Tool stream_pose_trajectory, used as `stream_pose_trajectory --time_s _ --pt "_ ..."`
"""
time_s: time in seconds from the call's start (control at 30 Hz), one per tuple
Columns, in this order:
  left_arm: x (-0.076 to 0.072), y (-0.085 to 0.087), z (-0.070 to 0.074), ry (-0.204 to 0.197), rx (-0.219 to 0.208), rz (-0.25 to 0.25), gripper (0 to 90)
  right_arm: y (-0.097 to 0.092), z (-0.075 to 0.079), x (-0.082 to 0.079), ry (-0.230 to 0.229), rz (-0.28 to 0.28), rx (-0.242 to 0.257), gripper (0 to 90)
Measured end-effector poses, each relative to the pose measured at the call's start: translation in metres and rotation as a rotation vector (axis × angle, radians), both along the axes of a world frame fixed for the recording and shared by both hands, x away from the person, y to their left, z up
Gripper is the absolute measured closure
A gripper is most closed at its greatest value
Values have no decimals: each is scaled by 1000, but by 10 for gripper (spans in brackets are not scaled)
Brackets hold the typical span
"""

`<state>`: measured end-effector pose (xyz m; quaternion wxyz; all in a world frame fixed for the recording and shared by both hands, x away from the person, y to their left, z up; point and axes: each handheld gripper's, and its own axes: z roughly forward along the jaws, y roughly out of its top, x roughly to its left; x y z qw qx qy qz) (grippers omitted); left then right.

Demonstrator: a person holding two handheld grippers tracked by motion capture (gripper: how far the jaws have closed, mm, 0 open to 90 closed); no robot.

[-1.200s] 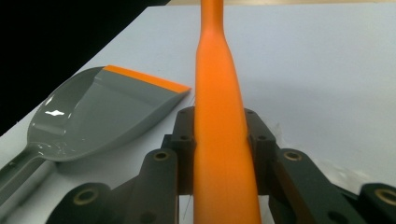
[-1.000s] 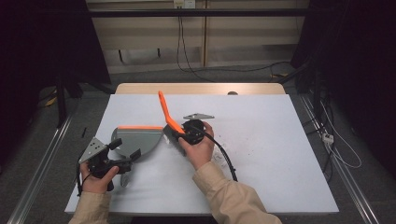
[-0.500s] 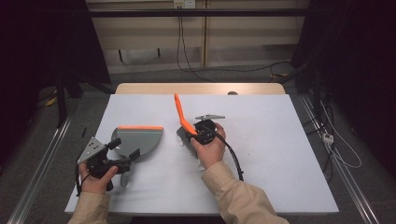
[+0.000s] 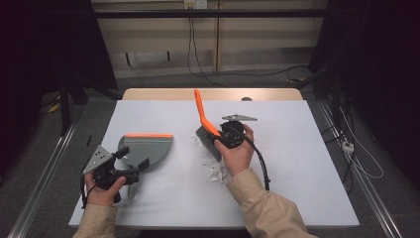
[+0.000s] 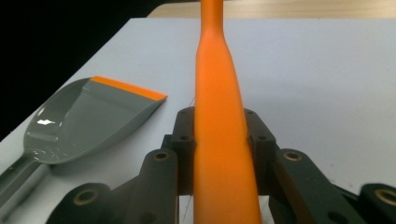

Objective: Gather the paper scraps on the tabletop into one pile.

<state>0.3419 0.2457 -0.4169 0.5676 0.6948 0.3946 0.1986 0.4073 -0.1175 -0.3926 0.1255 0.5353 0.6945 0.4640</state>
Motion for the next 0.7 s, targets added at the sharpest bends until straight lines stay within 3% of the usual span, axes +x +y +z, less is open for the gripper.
stream_pose_trajectory --time_s 0.2,0.27,0.63,0.7 --pt "0 1 0 0 0 2 63 -14 7 4 -34 7 10 715" --pt "0 1 0 2 6 -2 64 -21 5 7 -31 -19 -1 715" --pt "1 1 -1 5 5 2 64 -54 -6 22 -29 -29 -28 715" --pt "1 1 -1 4 -2 7 64 -59 -9 26 -30 -36 -52 715"
